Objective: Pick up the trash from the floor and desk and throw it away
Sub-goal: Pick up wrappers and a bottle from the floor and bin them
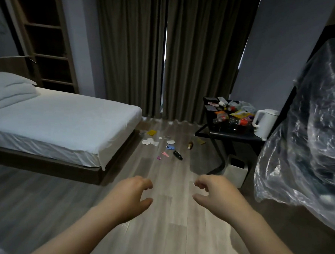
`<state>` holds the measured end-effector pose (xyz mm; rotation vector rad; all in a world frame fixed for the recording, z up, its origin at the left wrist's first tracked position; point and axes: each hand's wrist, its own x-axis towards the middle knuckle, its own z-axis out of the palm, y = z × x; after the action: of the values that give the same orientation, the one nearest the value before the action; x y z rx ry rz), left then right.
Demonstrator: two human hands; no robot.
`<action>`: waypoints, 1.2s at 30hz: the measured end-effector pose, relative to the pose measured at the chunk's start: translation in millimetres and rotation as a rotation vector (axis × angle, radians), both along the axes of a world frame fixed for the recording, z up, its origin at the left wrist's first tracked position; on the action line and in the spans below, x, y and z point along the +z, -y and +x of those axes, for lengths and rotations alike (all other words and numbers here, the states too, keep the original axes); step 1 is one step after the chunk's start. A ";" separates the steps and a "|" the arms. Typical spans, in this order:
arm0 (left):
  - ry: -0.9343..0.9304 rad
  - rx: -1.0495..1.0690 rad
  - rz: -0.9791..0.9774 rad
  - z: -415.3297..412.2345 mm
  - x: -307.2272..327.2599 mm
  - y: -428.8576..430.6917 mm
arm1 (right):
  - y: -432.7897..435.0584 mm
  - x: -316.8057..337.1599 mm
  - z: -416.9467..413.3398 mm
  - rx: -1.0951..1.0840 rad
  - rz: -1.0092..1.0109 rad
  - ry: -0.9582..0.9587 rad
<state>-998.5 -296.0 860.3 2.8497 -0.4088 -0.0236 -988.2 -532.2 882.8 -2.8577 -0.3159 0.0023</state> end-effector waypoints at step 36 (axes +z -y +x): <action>-0.171 0.015 -0.006 620.6 -55.5 -44.9 | -39.8 -63.7 621.5 -0.063 0.048 -0.182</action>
<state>-377.9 -251.1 804.8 2.8160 -0.3509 -0.2610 -366.7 -492.4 819.1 -2.7928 -0.1858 0.2379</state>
